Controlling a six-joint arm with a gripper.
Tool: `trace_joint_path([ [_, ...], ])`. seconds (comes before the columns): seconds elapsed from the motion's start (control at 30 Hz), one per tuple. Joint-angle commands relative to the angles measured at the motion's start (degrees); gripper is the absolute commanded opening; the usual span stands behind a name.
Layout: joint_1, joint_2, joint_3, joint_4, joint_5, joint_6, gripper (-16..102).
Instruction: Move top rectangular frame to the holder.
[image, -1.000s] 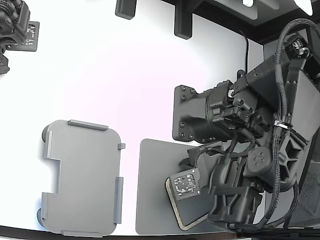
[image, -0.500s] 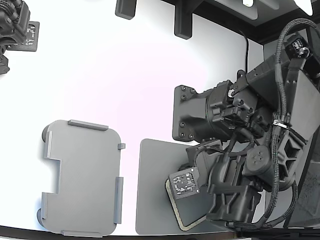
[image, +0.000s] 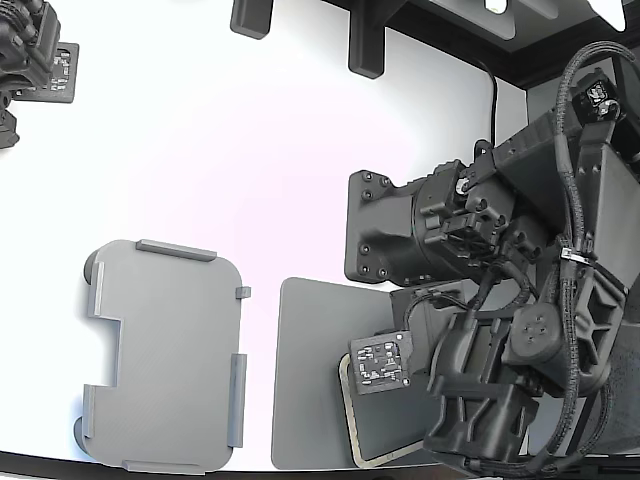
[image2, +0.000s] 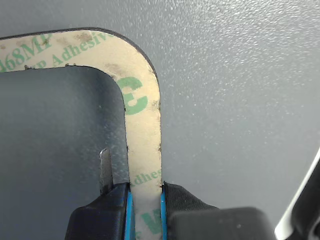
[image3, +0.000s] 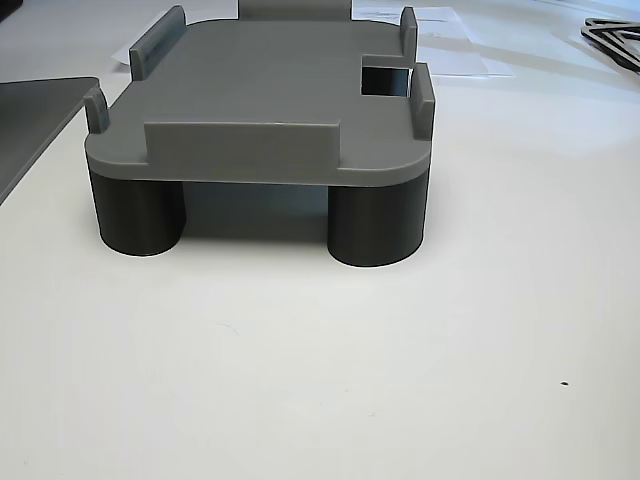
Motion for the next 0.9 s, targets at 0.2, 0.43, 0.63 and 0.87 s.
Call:
trace_joint_path([
  [0.2, -6.4, -6.8, -27.8, 9.1, 11.7, 28.6, -10],
  [0.43, -14.8, -16.9, -38.3, 9.7, 18.1, 54.3, -10],
  [0.63, -23.7, -25.0, -48.4, 9.8, 15.1, 68.1, -10],
  [0.87, -30.4, -29.5, -53.2, 9.8, 9.6, 73.2, -11],
])
